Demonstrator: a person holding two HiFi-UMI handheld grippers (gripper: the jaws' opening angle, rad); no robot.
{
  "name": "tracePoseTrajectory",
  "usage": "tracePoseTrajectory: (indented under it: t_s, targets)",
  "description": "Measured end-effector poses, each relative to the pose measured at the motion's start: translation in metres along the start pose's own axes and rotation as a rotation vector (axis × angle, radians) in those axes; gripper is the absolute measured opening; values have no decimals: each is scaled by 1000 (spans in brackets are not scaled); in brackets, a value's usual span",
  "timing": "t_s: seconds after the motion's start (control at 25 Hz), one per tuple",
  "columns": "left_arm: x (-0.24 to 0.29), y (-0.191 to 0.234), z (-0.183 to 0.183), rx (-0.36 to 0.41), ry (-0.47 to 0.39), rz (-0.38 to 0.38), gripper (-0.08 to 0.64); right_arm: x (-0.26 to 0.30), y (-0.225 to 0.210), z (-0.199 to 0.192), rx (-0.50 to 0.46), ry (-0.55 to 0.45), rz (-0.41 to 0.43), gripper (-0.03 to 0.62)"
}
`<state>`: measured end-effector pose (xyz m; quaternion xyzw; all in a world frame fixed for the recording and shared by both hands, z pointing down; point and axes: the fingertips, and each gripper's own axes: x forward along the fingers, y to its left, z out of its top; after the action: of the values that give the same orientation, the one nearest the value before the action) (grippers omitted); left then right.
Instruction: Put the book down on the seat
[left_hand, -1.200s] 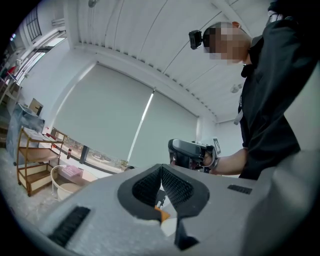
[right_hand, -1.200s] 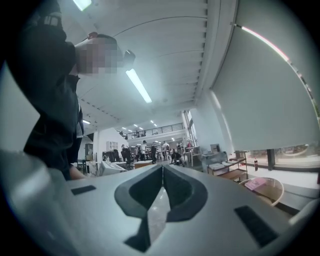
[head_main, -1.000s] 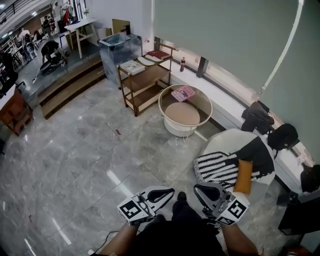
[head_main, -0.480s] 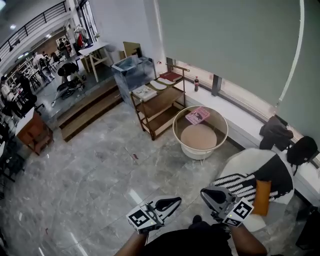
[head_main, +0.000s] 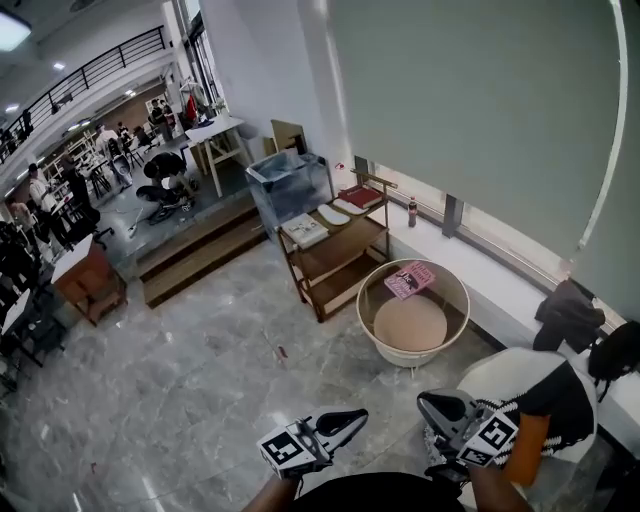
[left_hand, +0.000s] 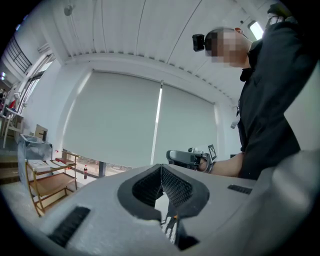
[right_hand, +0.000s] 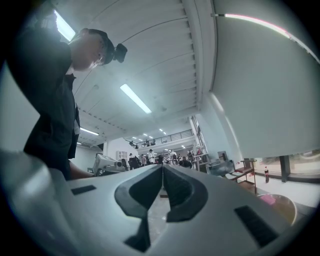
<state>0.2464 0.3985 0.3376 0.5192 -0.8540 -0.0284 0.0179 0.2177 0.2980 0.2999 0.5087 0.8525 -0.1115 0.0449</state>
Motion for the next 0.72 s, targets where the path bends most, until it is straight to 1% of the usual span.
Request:
tracePoseTrajectory:
  t_s: [0.12,0.16,0.28,0.32,0.4,0.48,0.6,0.64,0.72]
  targets:
    - [18,10,2,-41,-6,32,25,1,-19,-2,12,2,28,29]
    - [25,10,2,-41,1,43,25,1,-25,-5,18,9,34,29]
    - [36,11,-10,19,43,40,25,5,-43,-17,42,33,42,29]
    - [36,10,-13,21,52,34,25,8,-47,-20,54,34,43,29]
    - [31,11,-19,3,66,30,25,14,-51,-25,80,30,49,29]
    - [24,17,-26,-16,86,50,25,23,-55,-34,104,37,58,29]
    - [18,35,-27,-97,84,108,25,39,-62,-49,136,59,76,29]
    - [17,42,-29,-113,82,118,25,44,-65,-53,140,65,83,29]
    - [16,60,-38,-112,76,118,25,57,-72,-58,140,74,91,29]
